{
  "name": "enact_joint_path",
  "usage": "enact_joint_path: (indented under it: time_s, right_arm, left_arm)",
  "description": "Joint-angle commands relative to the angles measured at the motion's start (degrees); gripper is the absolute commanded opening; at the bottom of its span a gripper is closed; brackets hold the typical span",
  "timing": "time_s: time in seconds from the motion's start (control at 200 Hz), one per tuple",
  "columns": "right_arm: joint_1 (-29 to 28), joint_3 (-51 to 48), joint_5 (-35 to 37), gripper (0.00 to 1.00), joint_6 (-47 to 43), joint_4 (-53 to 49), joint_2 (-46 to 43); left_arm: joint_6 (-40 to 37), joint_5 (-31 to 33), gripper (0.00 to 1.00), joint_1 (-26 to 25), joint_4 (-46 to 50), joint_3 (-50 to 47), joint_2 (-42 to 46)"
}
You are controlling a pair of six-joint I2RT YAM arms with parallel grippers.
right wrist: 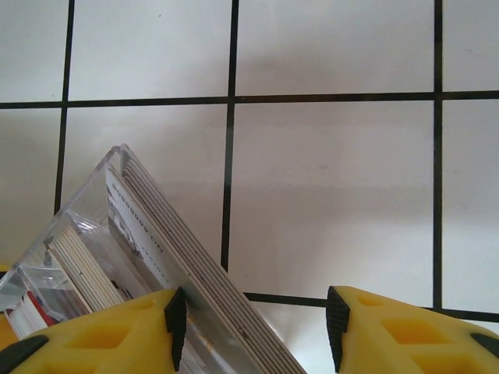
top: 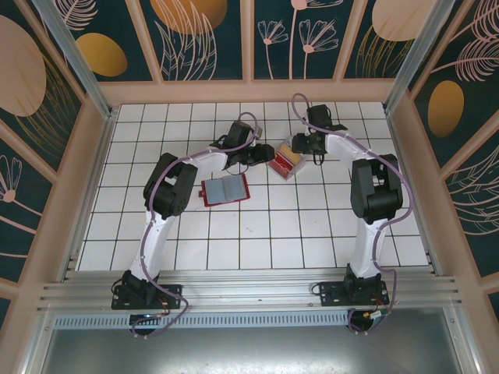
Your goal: Put the credit cards into the card holder
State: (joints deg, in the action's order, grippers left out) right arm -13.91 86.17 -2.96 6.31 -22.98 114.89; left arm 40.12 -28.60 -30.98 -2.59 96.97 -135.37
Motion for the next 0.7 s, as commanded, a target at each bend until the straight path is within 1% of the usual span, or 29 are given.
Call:
enact_joint_path:
  time_s: [0.0,0.26,0.696]
  right_arm:
    - [0.8,0.6,1.8,0.51,0.3,-0.5,-3.3]
    - [0.9,0.6,1.7,0.48,0.1,-0.6,-3.3]
    - [1.0,1.1,1.6,0.34,-0.3,-1.2,-4.2]
  left_arm:
    - [0.1,-0.2,0.46,-0.3,2.1,-0.5,-2.1]
    - [0.1,-0.1,0.46,-0.3,2.1,-0.5,-2.2]
    - [0.2,-0.1,0.47,-0.3,2.0,-0.5,-2.3]
